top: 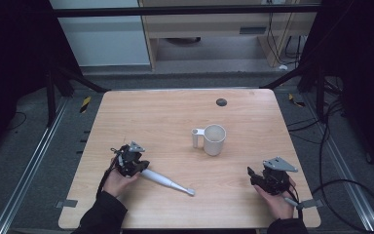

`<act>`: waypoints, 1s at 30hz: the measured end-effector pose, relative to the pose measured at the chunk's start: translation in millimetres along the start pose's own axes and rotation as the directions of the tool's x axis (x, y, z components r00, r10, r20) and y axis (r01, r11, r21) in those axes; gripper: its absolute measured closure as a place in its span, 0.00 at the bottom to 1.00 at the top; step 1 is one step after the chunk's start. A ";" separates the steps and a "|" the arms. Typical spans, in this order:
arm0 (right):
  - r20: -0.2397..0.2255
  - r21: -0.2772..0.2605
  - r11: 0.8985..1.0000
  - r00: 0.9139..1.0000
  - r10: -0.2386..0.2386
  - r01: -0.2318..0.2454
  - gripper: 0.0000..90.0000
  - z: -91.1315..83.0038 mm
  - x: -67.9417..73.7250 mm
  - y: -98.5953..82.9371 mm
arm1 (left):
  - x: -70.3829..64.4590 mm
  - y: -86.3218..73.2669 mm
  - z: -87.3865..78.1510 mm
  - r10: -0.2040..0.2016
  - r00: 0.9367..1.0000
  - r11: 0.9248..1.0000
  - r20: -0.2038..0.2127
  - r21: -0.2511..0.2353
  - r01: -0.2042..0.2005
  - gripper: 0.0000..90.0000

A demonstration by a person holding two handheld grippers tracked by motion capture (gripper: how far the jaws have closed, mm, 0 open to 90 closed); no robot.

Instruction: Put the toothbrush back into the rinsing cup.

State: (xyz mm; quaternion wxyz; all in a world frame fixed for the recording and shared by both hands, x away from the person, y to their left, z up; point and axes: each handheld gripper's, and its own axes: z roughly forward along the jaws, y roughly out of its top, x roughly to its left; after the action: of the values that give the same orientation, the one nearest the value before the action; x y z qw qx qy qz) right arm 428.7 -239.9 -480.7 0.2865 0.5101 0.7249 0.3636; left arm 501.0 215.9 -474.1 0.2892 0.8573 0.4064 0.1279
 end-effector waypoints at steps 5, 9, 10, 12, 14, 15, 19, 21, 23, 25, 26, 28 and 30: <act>0.002 0.001 1.000 1.000 -0.001 0.001 0.40 0.1 -0.2 -0.1 | 0.1 -2.8 -1.9 0.005 1.000 1.000 0.000 0.011 -0.005 1.00; 0.002 0.000 1.000 1.000 -0.001 0.001 0.40 -0.2 -0.4 -0.2 | -2.1 -4.3 -5.1 0.013 1.000 1.000 -0.002 0.011 -0.013 1.00; 0.003 0.000 1.000 1.000 0.000 0.000 0.40 -0.2 -0.4 -0.2 | -2.8 -5.3 -6.5 0.013 1.000 1.000 -0.001 0.008 -0.013 1.00; 0.003 0.003 1.000 1.000 0.003 -0.003 0.40 -0.3 -0.5 -0.3 | -3.6 -7.4 -8.2 0.009 1.000 1.000 0.004 0.004 -0.009 1.00; 0.002 0.002 1.000 1.000 0.001 -0.001 0.40 -0.1 -0.4 -0.3 | -4.7 -9.6 -9.8 0.007 1.000 1.000 0.006 0.005 -0.007 1.00; 0.003 0.001 1.000 1.000 -0.001 0.001 0.40 -0.1 -0.4 -0.3 | -5.0 -10.5 -10.8 0.012 1.000 1.000 0.008 0.010 -0.012 1.00; 0.002 0.003 1.000 1.000 0.003 -0.003 0.40 -0.1 -0.6 -0.3 | -7.7 -12.9 -12.6 0.012 1.000 1.000 0.011 0.006 -0.012 1.00; 0.003 0.004 1.000 1.000 0.002 -0.002 0.40 -0.3 -0.7 -0.4 | -8.8 -13.8 -13.4 0.018 1.000 1.000 0.011 0.009 -0.018 1.00; 0.004 0.001 1.000 1.000 0.001 -0.001 0.40 -0.5 -1.0 -0.4 | -9.4 -14.5 -13.9 0.020 1.000 1.000 0.014 0.014 -0.020 1.00; 0.003 0.002 1.000 1.000 0.001 -0.001 0.40 -0.6 -1.1 -0.4 | -10.1 -15.4 -13.7 0.015 1.000 1.000 0.012 0.009 -0.015 1.00; 0.004 0.002 1.000 1.000 0.001 -0.001 0.40 -0.5 -1.1 -0.4 | -10.1 -15.7 -14.1 0.016 1.000 1.000 0.013 0.010 -0.016 1.00; 0.004 0.002 1.000 1.000 0.001 -0.001 0.40 -0.5 -1.1 -0.4 | -10.8 -16.4 -14.7 0.017 1.000 1.000 0.014 0.010 -0.017 1.00; 0.004 0.001 1.000 1.000 0.002 -0.002 0.40 -0.6 -1.1 -0.4 | -12.2 -17.5 -15.4 0.013 1.000 1.000 0.019 0.012 -0.013 1.00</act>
State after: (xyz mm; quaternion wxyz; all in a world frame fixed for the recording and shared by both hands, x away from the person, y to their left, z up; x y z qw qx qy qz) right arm 428.4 -241.2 -480.7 0.2871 0.5117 0.7242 0.3624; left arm 475.3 221.4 -472.1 0.2870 0.8627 0.3988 0.1194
